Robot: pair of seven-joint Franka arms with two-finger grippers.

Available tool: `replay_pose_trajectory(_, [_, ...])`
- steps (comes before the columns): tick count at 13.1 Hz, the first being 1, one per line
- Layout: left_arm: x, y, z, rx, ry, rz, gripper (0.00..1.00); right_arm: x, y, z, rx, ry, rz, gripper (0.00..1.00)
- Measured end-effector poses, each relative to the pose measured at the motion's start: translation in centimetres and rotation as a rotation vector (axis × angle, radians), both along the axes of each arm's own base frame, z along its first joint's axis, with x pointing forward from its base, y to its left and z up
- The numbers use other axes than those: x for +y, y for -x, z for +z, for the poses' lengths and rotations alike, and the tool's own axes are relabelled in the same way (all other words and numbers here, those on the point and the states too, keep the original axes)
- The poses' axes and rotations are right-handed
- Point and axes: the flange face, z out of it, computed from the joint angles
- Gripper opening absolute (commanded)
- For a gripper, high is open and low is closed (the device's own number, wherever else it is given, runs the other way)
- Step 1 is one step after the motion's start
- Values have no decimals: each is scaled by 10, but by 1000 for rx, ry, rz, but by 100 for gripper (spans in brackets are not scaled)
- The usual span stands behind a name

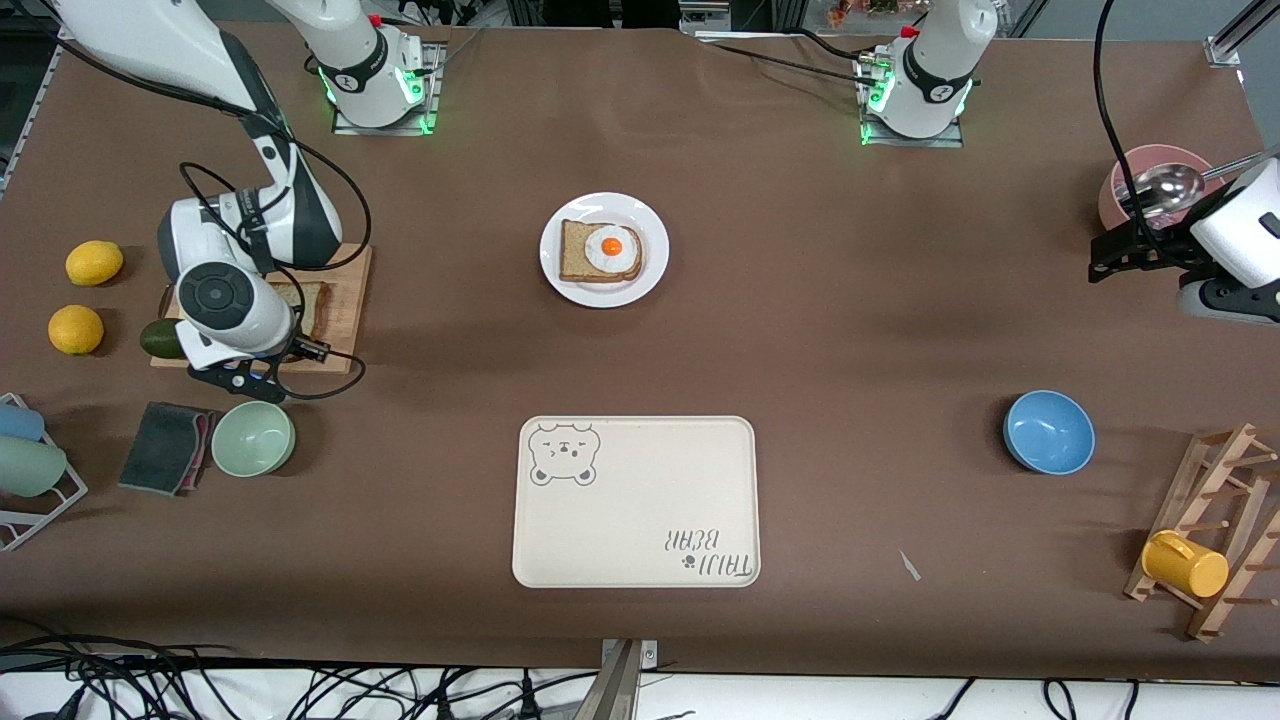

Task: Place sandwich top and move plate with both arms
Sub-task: 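Reach the right gripper to the bread slice on the cutting board and grasp it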

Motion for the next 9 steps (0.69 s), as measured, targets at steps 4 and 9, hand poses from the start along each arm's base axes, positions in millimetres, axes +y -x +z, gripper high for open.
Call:
replay_pose_trajectory(4, [0,0,0,0,0,1,100,-2,2,-29,8,6,12,54])
replay_pose_trajectory(9, [0,0,-1,2,0,1,100,-5,7,-44,34,12,11,23])
